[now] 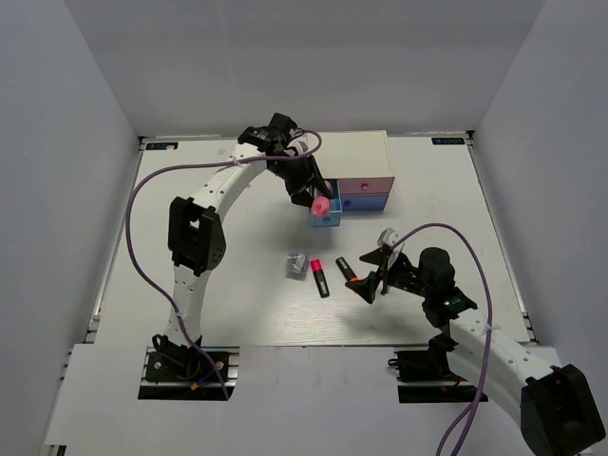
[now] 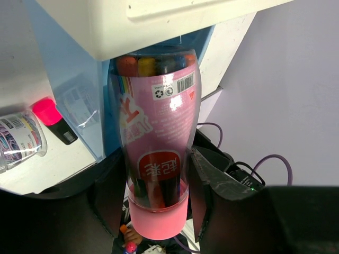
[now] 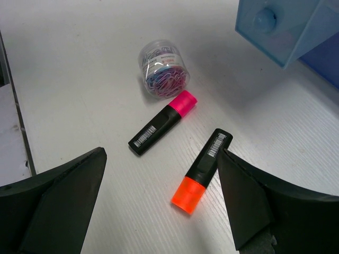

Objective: Sort the stationery into containers
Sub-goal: Place the stationery in the drawer.

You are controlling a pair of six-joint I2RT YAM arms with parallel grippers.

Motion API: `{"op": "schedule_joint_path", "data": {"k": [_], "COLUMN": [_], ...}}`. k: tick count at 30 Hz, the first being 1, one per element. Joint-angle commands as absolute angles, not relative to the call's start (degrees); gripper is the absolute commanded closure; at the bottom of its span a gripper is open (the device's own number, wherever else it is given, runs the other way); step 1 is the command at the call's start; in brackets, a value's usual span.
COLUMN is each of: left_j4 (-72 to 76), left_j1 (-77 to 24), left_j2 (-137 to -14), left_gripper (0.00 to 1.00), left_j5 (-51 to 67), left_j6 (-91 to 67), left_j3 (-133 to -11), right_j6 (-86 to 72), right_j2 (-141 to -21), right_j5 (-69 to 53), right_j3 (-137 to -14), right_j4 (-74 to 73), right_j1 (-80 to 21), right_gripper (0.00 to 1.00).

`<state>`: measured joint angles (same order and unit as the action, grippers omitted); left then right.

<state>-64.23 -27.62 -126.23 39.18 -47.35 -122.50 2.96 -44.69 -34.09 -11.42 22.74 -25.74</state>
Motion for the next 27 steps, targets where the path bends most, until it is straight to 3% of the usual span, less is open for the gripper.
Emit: {"op": "schedule_joint_path", "data": {"k": [1, 12, 14, 20, 27], "left_j4": [-64.69, -65.21, -65.21, -65.21, -65.21], "left_j1": [-27.95, -27.95, -27.95, -27.95, -27.95], "left_j2": [-125.86, -128.14, -128.14, -128.14, -126.31], "left_gripper": [0.53, 0.5, 0.42, 0.28, 0.24], "left_j5": [39.55, 39.02, 39.02, 38.41, 37.8], "left_j6": [-46.58, -47.63, -47.64, -48.25, -48.87], "left_j3": [-125.33, -128.06, -128.06, -129.2, -131.04], "right_j6": [2.46, 1.93, 1.85, 1.67, 1.58], "right_j2": [-44.03, -43.16, -42.98, -42.89, -42.89], "right_j5": [-33.4, -32.96, -33.05, -33.13, -33.22], "right_j3": [-10.81, -9.93, -9.84, -9.67, -9.67], "right_j4": [26.37, 27.68, 27.69, 27.86, 27.95], "right_j1": [-25.22, -24.52, -24.43, -24.08, -23.82], "right_gripper": [0.1, 0.1, 0.1, 0.1, 0.1]}}
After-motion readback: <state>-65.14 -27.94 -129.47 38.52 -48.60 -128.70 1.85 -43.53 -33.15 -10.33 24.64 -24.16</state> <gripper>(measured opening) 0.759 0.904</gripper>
